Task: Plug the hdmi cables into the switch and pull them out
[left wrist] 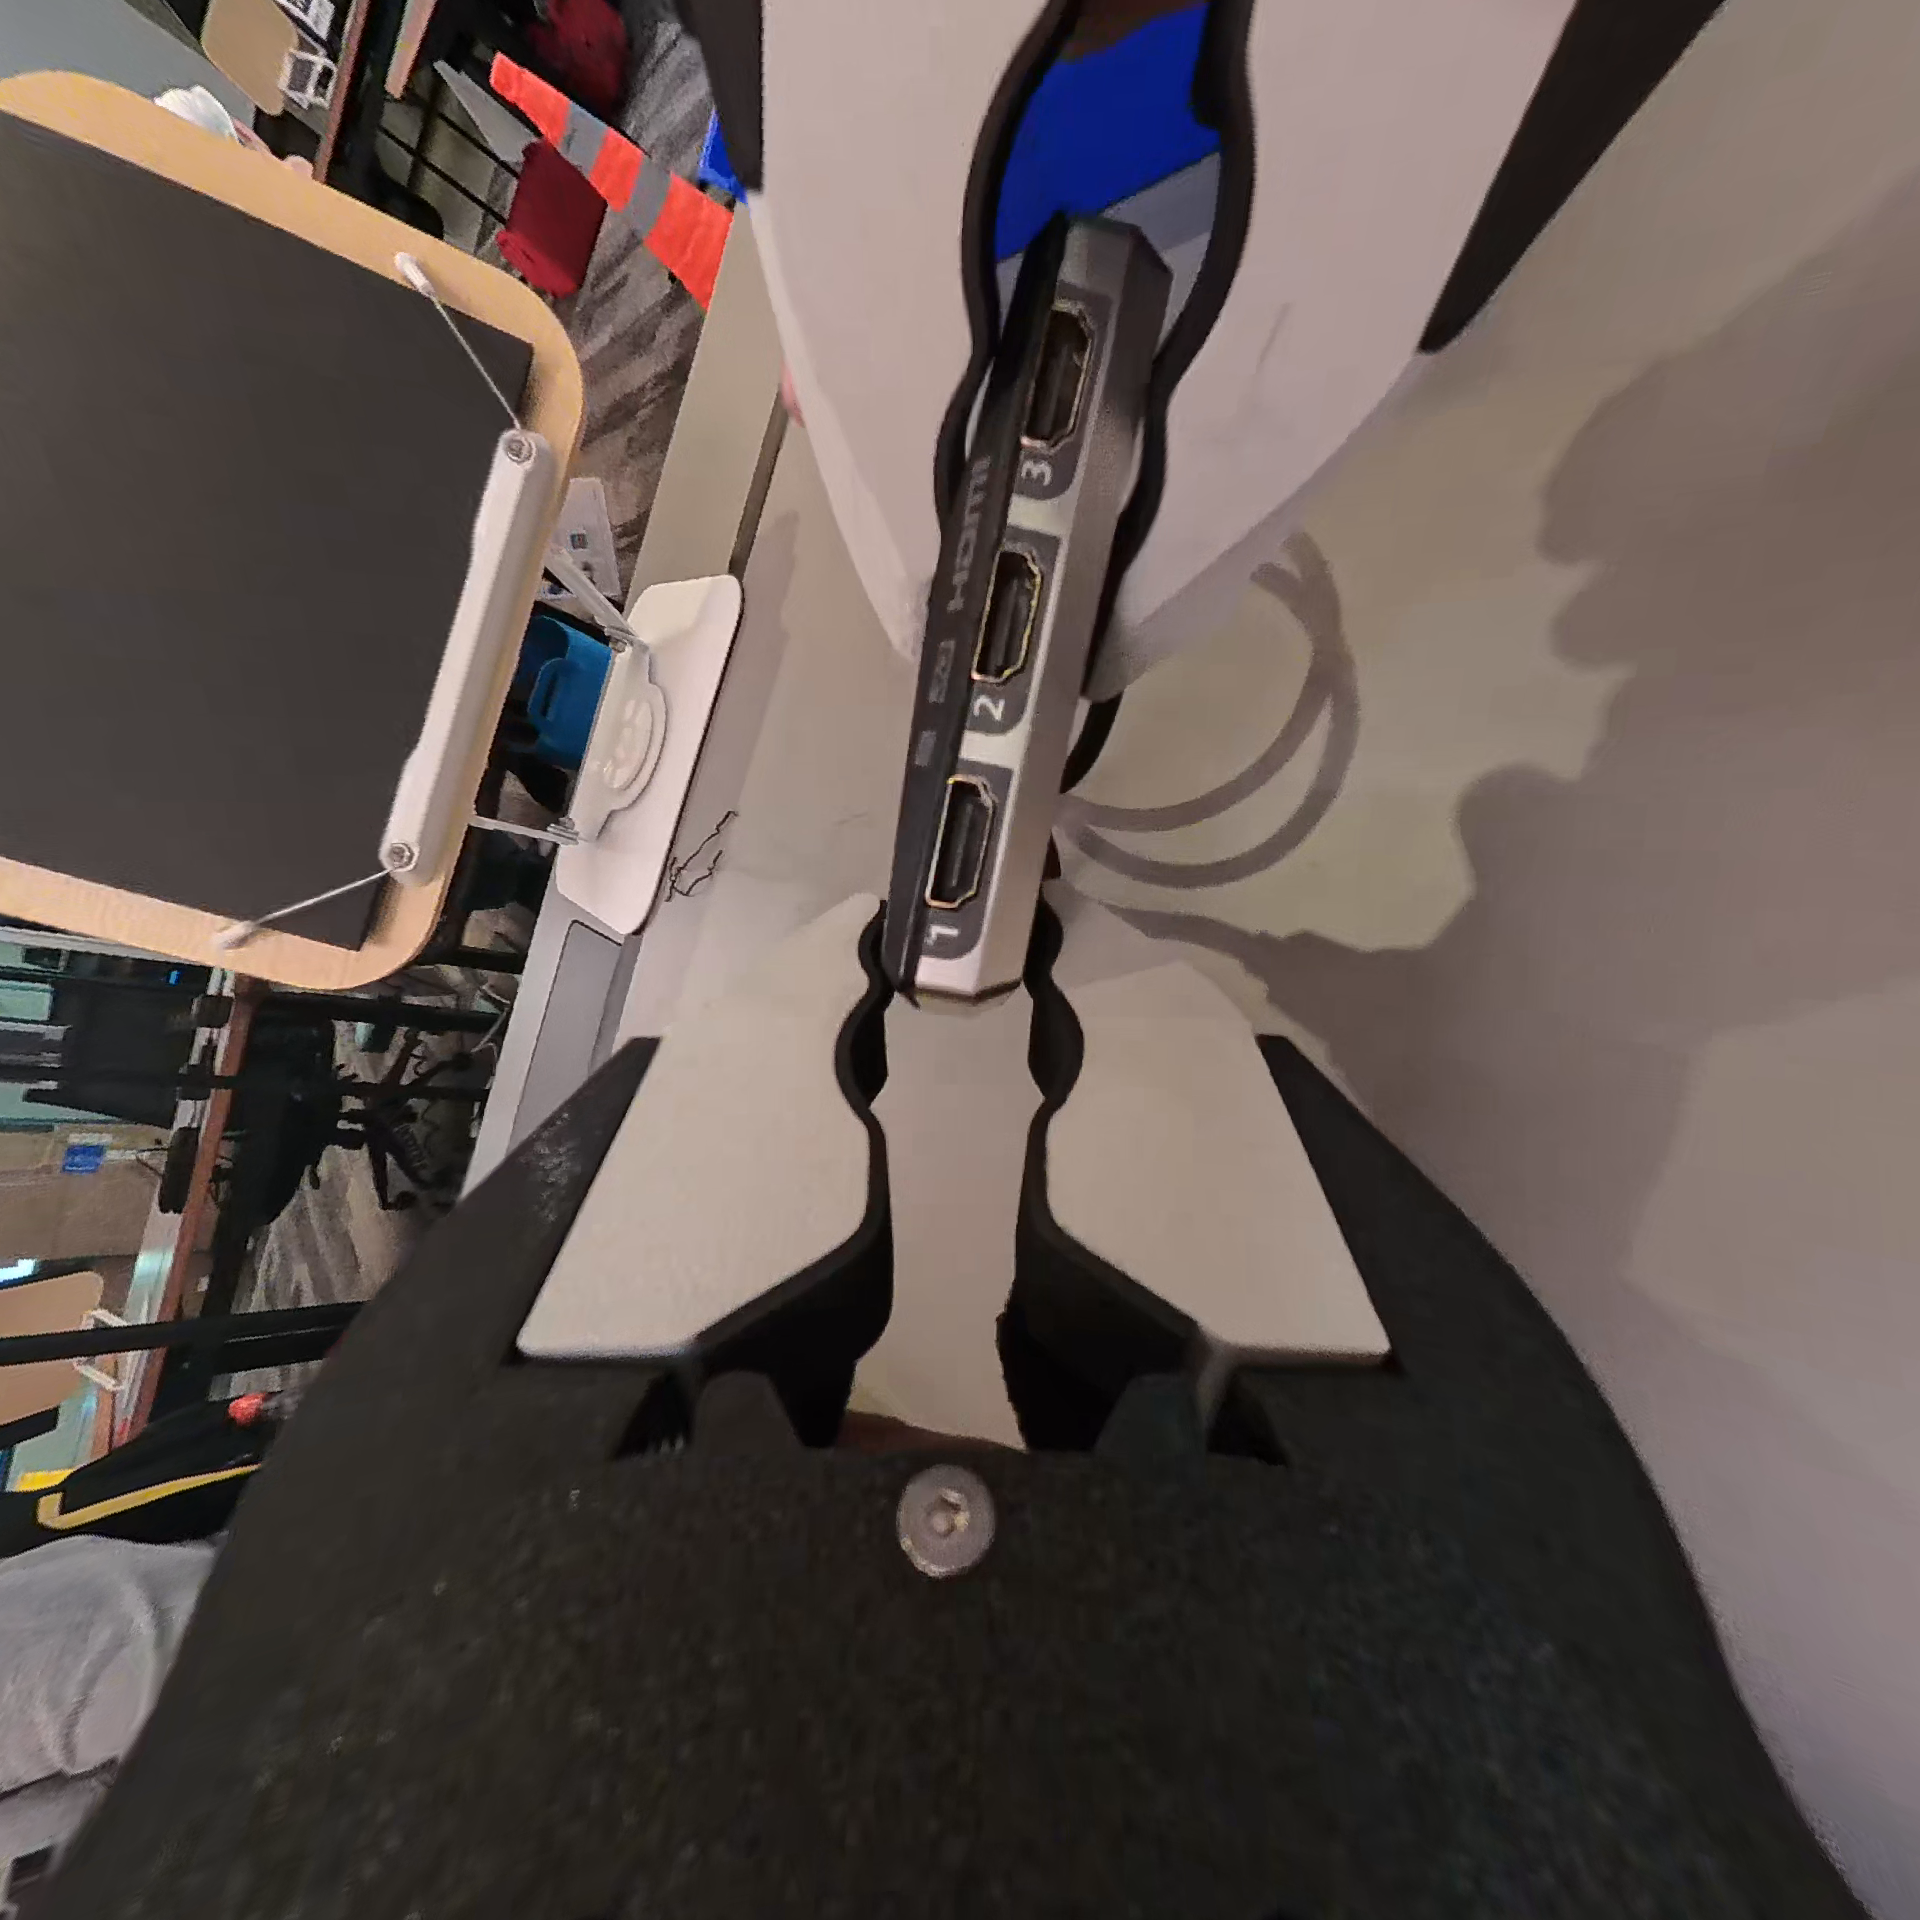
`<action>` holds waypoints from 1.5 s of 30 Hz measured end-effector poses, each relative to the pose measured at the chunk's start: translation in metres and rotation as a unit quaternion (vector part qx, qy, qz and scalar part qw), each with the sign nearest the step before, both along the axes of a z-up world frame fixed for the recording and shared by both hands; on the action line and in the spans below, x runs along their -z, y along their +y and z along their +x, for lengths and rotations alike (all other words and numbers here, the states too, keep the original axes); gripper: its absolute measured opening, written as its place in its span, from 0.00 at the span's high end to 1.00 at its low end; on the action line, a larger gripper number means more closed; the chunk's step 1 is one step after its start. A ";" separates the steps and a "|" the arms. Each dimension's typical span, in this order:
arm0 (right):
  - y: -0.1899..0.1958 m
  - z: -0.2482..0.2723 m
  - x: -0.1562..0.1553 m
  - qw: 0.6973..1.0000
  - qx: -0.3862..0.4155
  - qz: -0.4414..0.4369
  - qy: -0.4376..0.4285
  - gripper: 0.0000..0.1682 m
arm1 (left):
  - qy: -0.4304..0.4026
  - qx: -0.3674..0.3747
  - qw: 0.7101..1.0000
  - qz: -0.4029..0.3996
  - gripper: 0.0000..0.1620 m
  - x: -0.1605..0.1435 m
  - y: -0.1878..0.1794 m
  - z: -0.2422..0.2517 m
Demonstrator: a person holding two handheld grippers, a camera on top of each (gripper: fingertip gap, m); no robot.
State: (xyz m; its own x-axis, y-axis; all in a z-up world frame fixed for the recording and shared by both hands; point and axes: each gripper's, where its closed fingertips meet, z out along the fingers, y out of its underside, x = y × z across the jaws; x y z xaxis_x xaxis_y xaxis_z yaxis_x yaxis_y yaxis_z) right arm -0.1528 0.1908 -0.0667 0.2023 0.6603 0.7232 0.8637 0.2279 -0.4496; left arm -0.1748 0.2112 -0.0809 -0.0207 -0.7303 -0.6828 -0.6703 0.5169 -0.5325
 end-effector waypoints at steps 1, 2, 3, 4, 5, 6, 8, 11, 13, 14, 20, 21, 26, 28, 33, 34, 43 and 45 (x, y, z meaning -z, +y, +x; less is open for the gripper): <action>0.001 0.000 0.002 1.000 0.000 -0.003 -0.001 0.87 | 0.000 0.000 1.000 0.003 0.86 0.001 0.001 0.000; 0.002 0.001 0.004 1.000 -0.001 -0.004 -0.001 0.87 | -0.002 0.002 1.000 0.003 0.86 0.002 0.001 0.000; 0.002 0.000 0.005 1.000 -0.005 -0.004 0.001 0.87 | -0.005 0.004 1.000 0.002 0.86 0.002 0.000 0.000; 0.002 0.000 0.005 1.000 -0.008 -0.007 0.006 0.87 | -0.007 0.006 1.000 -0.001 0.86 0.002 0.000 0.000; 0.002 0.001 0.006 1.000 -0.009 -0.009 0.009 0.87 | -0.009 0.006 1.000 -0.004 0.86 0.002 0.000 0.000; 0.002 0.000 0.005 1.000 -0.013 -0.006 0.013 0.87 | -0.010 0.006 1.000 -0.004 0.86 0.001 0.000 0.000; 0.003 0.000 0.004 1.000 -0.017 -0.003 0.015 0.87 | -0.015 0.003 1.000 -0.001 0.86 0.001 0.002 0.001; 0.006 0.001 0.004 1.000 -0.017 0.014 0.014 0.87 | -0.037 -0.010 0.999 -0.034 0.85 0.002 0.003 0.002; 0.009 0.001 0.005 1.000 -0.011 0.027 0.011 0.87 | -0.053 -0.031 0.994 -0.091 0.84 0.005 0.005 0.001; 0.012 0.002 0.005 0.999 -0.005 0.033 0.015 0.87 | -0.072 -0.044 0.988 -0.131 0.83 0.003 0.005 0.000; 0.066 0.027 0.009 0.991 0.080 0.107 0.008 0.87 | -0.229 -0.143 0.902 -0.338 0.74 0.001 -0.018 -0.046; 0.078 0.032 0.016 0.988 0.095 0.118 0.006 0.87 | -0.230 -0.161 0.893 -0.351 0.74 0.010 -0.029 -0.059; 0.108 0.025 0.062 0.974 0.143 0.177 -0.001 0.87 | -0.223 -0.192 0.898 -0.327 0.78 0.043 -0.075 -0.119; 0.111 0.019 0.071 0.965 0.156 0.210 0.005 0.87 | -0.232 -0.218 0.894 -0.315 0.79 0.052 -0.077 -0.137; 0.114 0.015 0.068 0.964 0.140 0.226 0.007 0.87 | -0.244 -0.257 0.864 -0.357 0.79 0.058 -0.073 -0.150; 0.114 0.016 0.068 0.964 0.141 0.224 0.008 0.87 | -0.245 -0.271 0.861 -0.353 0.78 0.060 -0.069 -0.154; 0.109 0.026 0.056 0.967 0.149 0.188 0.088 0.87 | -0.254 -0.290 0.854 -0.350 0.76 0.060 -0.071 -0.164; 0.110 0.028 0.056 0.967 0.150 0.187 0.089 0.87 | -0.259 -0.292 0.851 -0.350 0.76 0.059 -0.069 -0.166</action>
